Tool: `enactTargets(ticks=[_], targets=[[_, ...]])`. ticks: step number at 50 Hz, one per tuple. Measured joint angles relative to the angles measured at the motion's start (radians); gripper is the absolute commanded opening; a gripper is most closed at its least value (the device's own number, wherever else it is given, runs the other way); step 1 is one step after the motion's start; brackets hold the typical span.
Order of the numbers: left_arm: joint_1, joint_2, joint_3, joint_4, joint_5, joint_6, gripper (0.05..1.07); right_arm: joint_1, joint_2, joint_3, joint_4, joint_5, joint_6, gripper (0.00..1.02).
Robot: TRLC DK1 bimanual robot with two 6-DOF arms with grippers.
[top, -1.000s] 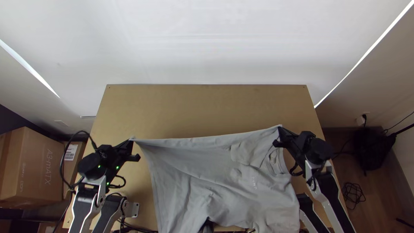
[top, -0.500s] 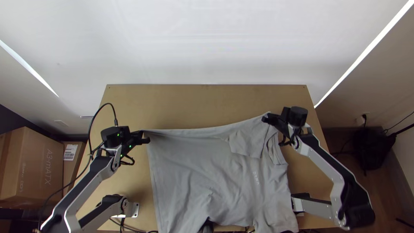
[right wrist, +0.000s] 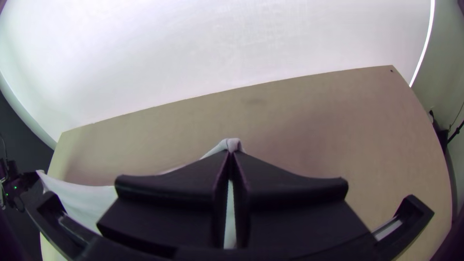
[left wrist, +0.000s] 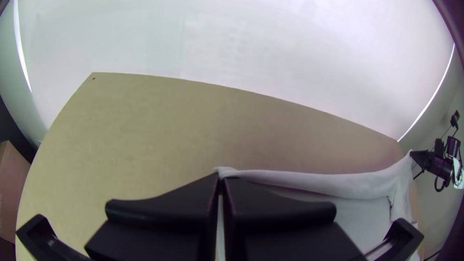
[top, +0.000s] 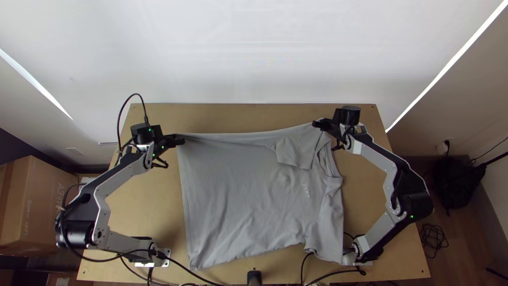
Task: Fold the t-shirt
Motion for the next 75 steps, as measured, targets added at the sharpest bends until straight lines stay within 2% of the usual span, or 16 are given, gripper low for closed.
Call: enactTargets(ticks=[27, 39, 45, 50, 56, 64, 75], targets=[[0.027, 0.324, 0.399, -0.024, 0.004, 0.0, 0.08, -0.035, 0.292, 0.375, -0.005, 0.005, -0.033, 0.02], [0.028, 0.392, 0.534, -0.094, 0.002, -0.001, 0.08, -0.035, 0.375, 0.555, -0.11, 0.006, -0.032, 0.02], [0.028, 0.395, 0.59, -0.219, 0.0, -0.017, 0.08, -0.039, 0.408, 0.658, -0.249, 0.005, -0.024, 0.02], [0.027, 0.395, 0.632, -0.322, 0.0, -0.035, 0.08, -0.04, 0.414, 0.689, -0.305, 0.005, -0.02, 0.02], [0.024, 0.391, 0.637, -0.388, 0.0, -0.042, 0.08, -0.042, 0.414, 0.695, -0.359, 0.005, -0.017, 0.02], [0.018, 0.349, 0.554, -0.393, 0.0, -0.042, 0.08, -0.043, 0.414, 0.695, -0.42, 0.006, -0.016, 0.02], [-0.008, 0.22, 0.369, -0.351, 0.0, -0.05, 0.08, -0.045, 0.368, 0.622, -0.439, 0.006, -0.017, 0.02]])
